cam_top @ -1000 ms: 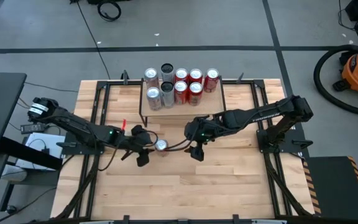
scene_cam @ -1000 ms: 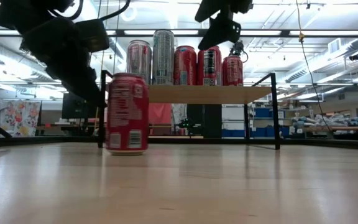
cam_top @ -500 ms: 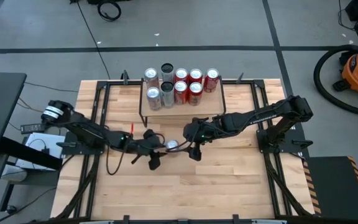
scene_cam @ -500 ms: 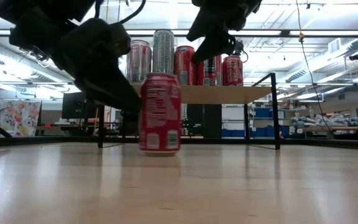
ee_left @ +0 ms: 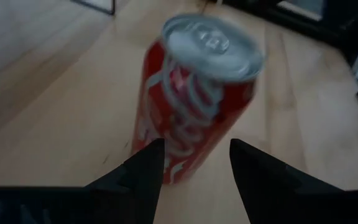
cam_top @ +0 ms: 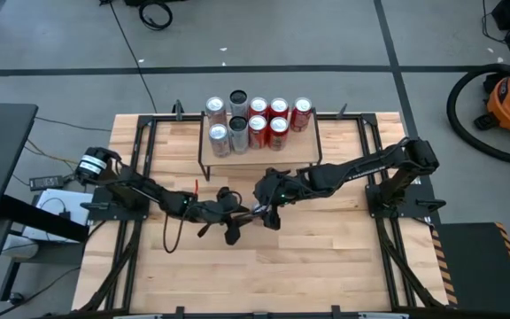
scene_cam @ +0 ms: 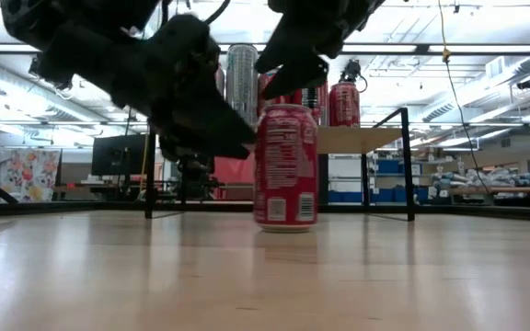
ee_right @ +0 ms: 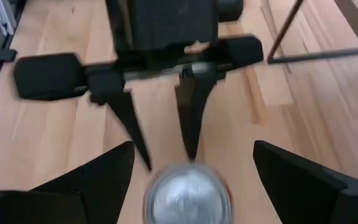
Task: Place canned beverage on shelf
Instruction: Put the red and white soda can aligned with the other red and white soda can on the shelf
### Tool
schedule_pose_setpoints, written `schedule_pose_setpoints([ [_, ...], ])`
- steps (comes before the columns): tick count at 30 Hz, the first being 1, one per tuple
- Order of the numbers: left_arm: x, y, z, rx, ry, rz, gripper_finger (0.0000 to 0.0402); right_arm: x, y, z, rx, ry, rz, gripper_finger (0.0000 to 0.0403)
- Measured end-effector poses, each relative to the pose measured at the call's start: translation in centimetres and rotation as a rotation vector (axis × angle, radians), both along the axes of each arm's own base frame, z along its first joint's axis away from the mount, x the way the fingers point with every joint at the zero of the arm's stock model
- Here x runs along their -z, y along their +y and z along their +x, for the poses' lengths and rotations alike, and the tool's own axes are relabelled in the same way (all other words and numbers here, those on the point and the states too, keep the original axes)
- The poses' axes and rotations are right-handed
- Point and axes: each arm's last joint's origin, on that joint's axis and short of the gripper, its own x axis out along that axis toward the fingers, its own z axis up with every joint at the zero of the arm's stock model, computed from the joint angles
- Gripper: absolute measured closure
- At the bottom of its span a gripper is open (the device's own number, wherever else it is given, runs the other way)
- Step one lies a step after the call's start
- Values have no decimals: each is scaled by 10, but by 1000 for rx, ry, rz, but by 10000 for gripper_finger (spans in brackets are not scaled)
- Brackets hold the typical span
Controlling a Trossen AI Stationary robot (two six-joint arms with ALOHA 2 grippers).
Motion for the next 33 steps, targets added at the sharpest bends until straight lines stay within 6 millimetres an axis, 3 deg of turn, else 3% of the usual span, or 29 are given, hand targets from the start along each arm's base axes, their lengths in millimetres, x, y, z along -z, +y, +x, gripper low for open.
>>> schedule_pose_setpoints([
  [7,-11,-1,2,9,17,18,209,21,2,8,-6,55,5,64],
  [18,-26,3,-27,37,207,47,209,26,7,8,-11,77,-4,64],
  [27,-46,8,-41,34,197,41,209,55,6,4,-6,102,-7,64],
  [33,-49,8,-42,11,181,1,209,63,6,1,-6,110,16,67],
])
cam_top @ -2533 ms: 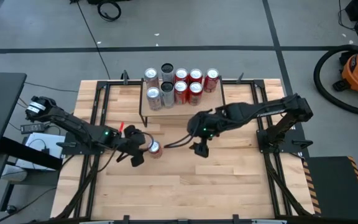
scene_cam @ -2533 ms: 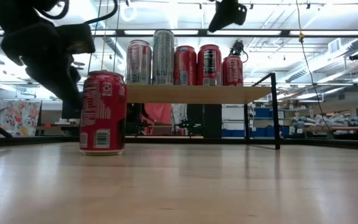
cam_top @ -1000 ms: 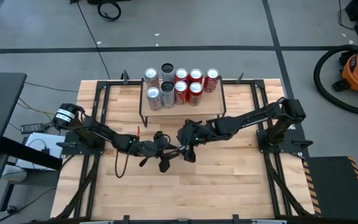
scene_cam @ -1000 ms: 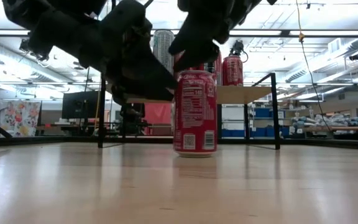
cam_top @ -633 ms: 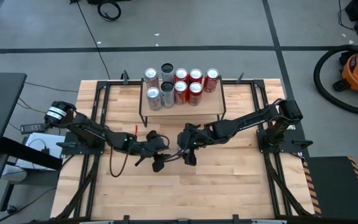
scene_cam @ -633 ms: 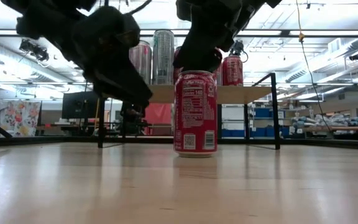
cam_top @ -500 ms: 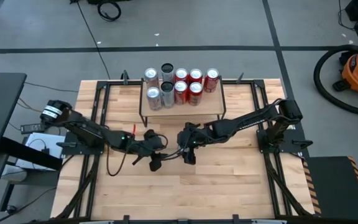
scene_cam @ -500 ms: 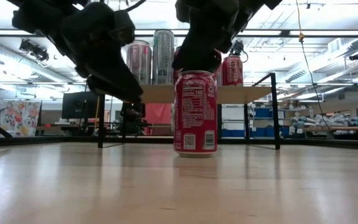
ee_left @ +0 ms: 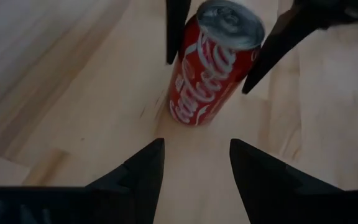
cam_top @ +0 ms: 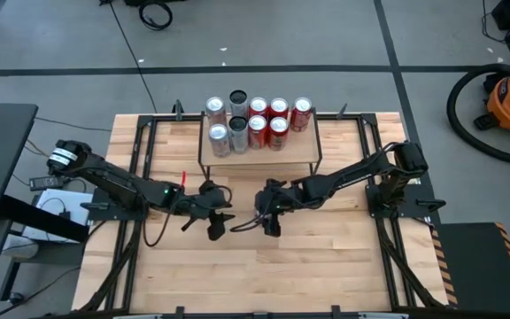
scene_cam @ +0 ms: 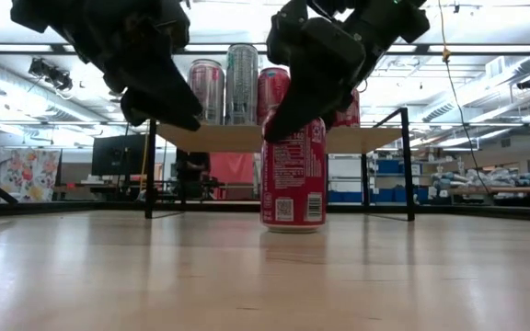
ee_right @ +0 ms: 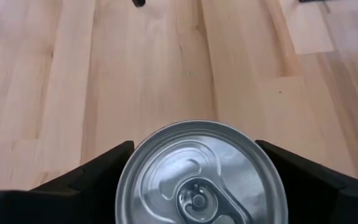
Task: Place canned beverage on shelf
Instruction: Put the red and white soda can aligned with the other red and white soda can on the shelf
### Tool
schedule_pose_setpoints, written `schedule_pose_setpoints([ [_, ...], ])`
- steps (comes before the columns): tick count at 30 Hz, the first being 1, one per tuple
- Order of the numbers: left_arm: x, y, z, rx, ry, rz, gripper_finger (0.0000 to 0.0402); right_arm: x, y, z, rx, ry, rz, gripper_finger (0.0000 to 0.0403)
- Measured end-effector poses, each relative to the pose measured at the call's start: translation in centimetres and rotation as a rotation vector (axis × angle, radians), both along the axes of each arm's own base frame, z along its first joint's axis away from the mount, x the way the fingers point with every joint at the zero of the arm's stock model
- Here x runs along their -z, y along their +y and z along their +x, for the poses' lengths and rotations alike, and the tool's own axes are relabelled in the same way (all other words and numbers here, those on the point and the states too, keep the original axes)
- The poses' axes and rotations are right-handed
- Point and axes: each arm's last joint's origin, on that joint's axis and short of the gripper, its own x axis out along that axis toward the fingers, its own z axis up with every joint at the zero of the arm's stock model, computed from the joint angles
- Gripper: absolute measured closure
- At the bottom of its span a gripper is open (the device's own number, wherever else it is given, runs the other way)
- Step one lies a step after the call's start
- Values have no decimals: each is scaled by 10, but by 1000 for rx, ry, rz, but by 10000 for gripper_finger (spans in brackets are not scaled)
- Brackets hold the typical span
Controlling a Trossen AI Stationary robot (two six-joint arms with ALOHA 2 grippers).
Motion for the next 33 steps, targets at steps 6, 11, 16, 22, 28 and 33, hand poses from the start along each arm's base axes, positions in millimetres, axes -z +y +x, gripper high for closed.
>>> schedule_pose_setpoints([
  [6,0,0,0,-34,-6,-49,209,-5,0,1,-45,13,34,94],
  [11,-8,0,-2,-45,-50,-87,209,-24,-1,3,-101,36,52,94],
  [16,-18,2,-5,-48,-90,-98,209,-55,-15,-12,-122,45,30,93],
  [22,-22,3,-4,-45,-130,-105,209,-102,-41,-43,-94,-34,-4,92],
  [28,-28,2,-1,-43,-195,-125,209,-139,-72,-79,-27,-97,-61,91],
  [33,-29,4,0,-53,-204,-129,209,-154,-98,-100,34,-133,-77,90],
])
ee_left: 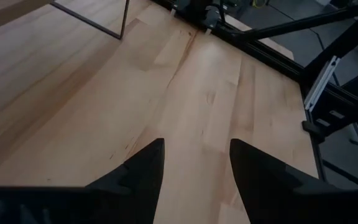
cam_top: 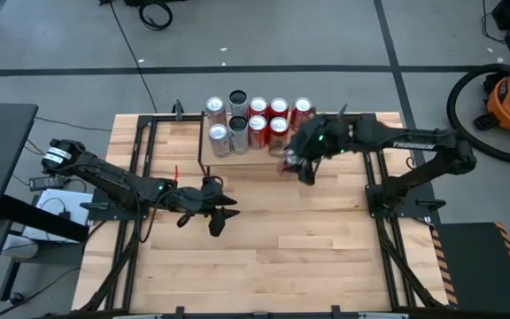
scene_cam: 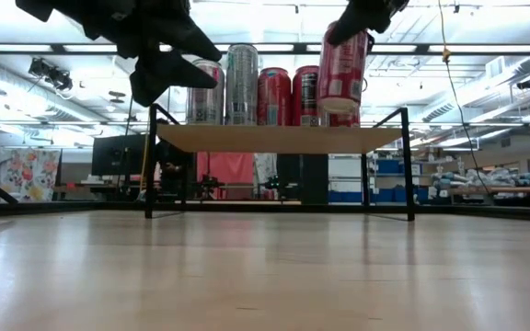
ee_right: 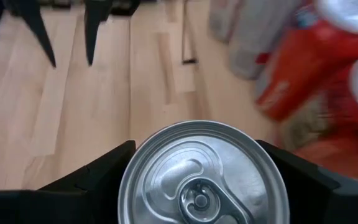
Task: Place canned beverage on shelf
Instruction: Put the red and white soda can aligned with the other red and white soda can on the shelf
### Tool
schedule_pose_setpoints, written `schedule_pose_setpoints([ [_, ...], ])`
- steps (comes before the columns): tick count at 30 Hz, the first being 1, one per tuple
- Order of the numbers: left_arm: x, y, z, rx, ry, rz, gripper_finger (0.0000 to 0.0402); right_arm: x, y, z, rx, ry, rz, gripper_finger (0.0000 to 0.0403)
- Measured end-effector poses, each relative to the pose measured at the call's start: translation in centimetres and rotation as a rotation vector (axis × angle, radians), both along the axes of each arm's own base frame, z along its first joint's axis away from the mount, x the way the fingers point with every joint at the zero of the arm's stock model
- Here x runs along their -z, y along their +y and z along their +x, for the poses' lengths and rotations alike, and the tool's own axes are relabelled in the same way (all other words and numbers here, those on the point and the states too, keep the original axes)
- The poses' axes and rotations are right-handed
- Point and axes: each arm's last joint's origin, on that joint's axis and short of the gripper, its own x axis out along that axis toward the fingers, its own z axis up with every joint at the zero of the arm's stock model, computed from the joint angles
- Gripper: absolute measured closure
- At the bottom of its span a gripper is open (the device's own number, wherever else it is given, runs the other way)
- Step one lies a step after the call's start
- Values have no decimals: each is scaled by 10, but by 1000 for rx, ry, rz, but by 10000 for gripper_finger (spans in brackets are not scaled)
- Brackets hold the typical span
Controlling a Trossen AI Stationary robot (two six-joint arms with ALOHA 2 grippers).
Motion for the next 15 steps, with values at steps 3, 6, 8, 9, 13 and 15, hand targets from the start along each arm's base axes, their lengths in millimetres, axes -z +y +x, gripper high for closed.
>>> schedule_pose_setpoints([
  [3,0,2,1,-11,0,-3,209,-7,-12,-10,18,-25,14,90],
  [6,0,4,1,-18,0,-6,209,-8,-23,-20,39,-7,19,89],
  [8,0,4,1,-18,0,-6,209,-8,-29,-25,50,7,15,88],
  [9,0,4,1,-18,0,-5,209,-8,-32,-27,57,18,10,88],
  [13,0,6,1,-28,0,-5,209,-6,-43,-32,66,44,0,88],
  [15,0,9,2,-38,1,-4,209,-6,-49,-34,74,39,-12,87],
])
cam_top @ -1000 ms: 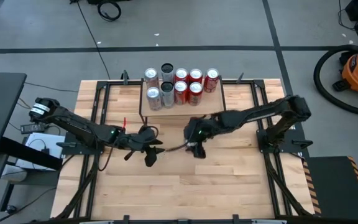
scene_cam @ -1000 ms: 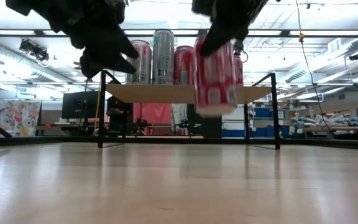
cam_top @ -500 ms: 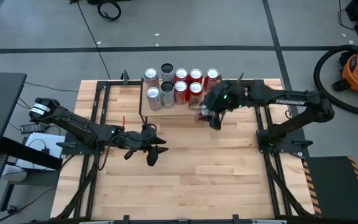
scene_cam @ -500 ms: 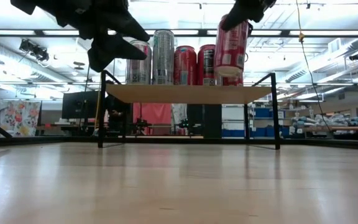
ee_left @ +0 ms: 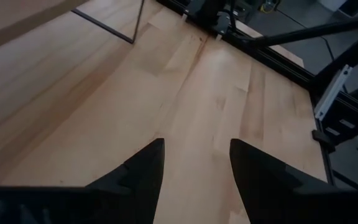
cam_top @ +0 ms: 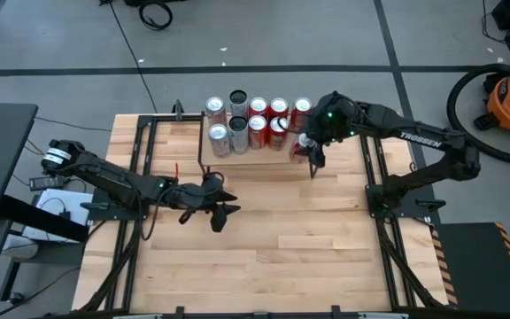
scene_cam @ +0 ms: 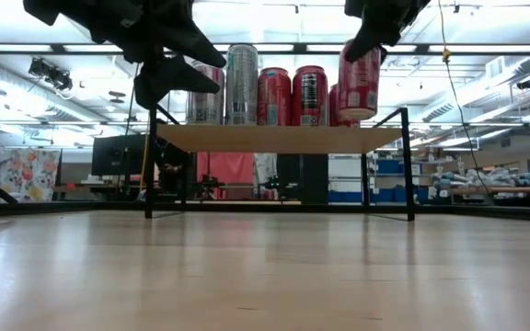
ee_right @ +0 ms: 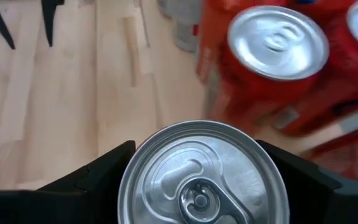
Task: Place canned beverage on shelf
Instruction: Put the red and white soda can aligned with the other red and white soda can on the shelf
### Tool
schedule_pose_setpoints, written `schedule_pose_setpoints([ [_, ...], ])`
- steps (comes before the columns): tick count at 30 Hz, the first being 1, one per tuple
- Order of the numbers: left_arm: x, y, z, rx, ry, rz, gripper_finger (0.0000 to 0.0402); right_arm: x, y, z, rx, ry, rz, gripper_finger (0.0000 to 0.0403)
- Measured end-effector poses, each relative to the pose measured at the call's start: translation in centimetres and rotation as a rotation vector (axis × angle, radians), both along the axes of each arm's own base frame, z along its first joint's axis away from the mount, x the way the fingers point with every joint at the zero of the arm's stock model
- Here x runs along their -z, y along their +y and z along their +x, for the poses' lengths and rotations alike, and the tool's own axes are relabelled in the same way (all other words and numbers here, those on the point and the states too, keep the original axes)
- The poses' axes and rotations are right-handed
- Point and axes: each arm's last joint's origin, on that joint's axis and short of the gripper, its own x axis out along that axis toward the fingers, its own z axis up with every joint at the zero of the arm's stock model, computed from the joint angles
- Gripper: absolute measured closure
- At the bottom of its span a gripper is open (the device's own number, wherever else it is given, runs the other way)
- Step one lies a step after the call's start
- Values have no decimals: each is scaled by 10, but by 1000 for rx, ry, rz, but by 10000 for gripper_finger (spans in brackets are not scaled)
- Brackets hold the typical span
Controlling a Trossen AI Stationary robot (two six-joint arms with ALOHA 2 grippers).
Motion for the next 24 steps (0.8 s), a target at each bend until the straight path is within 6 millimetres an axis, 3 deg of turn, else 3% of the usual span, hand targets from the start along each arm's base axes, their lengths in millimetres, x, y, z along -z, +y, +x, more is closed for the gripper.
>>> schedule_pose_setpoints([
  [11,0,15,3,-58,0,2,209,10,-31,-5,20,50,-7,87],
  [20,0,19,3,-73,1,2,209,16,-39,2,17,56,1,86],
  [24,0,19,3,-73,0,0,209,17,-41,1,39,54,14,65],
])
